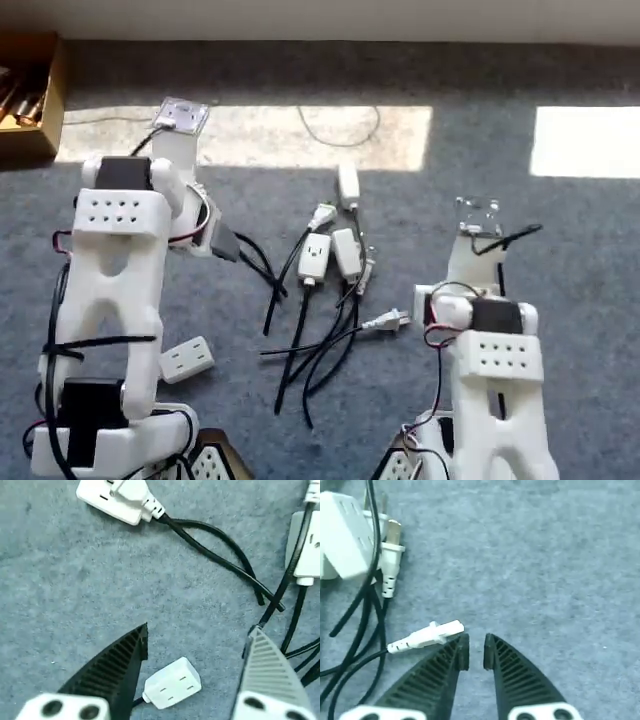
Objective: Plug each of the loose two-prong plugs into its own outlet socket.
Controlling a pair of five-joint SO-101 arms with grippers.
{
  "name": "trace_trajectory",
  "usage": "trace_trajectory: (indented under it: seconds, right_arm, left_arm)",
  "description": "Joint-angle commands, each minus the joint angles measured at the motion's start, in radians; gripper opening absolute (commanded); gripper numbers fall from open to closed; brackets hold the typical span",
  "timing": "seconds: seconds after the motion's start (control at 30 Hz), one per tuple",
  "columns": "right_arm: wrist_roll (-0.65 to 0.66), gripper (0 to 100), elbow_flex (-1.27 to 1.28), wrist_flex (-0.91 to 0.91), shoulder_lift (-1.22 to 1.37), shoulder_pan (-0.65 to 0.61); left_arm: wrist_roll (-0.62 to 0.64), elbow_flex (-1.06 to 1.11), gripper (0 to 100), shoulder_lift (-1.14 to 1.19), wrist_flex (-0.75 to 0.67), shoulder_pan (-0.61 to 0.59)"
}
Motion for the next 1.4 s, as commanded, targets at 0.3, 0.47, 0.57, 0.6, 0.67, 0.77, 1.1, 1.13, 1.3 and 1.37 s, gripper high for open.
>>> trace_trajectory:
  seconds: [0.3, 0.47, 0.57, 0.6, 0.67, 0.77, 1.1, 1.13, 1.3, 1.37]
  right_arm:
    - [-0.601, 7.0, -0.087, -0.068, 0.208, -0.312]
    - [-0.680, 7.0, -0.007, -0.070, 0.205, -0.421]
    - [-0.723, 7.0, 0.036, -0.147, 0.208, -0.429]
    - [-0.732, 7.0, 0.059, -0.183, 0.214, -0.429]
    - [-0.733, 8.4, 0.119, -0.262, 0.209, -0.429]
    - [-0.740, 21.1, 0.191, -0.326, 0.205, -0.429]
    - [-0.741, 37.5, 0.206, -0.334, 0.205, -0.403]
    - [-0.741, 37.5, 0.197, -0.344, 0.205, -0.383]
    - [-0.784, 33.1, 0.189, -0.406, 0.205, -0.302]
    - [-0.832, 27.9, 0.189, -0.414, 0.205, -0.303]
  left_arm:
    - [0.161, 0.308, 31, -0.041, -0.503, -0.124]
    - [0.161, 0.314, 31, -0.035, -0.503, -0.120]
    - [0.161, 0.315, 31, -0.035, -0.500, -0.124]
    - [0.161, 0.318, 31, -0.035, -0.500, -0.124]
    - [0.161, 0.331, 31, -0.035, -0.503, -0.124]
    - [0.161, 0.335, 31, -0.035, -0.503, -0.124]
    - [0.161, 0.337, 31, -0.035, -0.503, -0.120]
    - [0.161, 0.337, 31, -0.035, -0.503, -0.119]
    - [0.160, 0.337, 31, -0.035, -0.503, -0.119]
    - [0.160, 0.337, 31, -0.035, -0.503, -0.119]
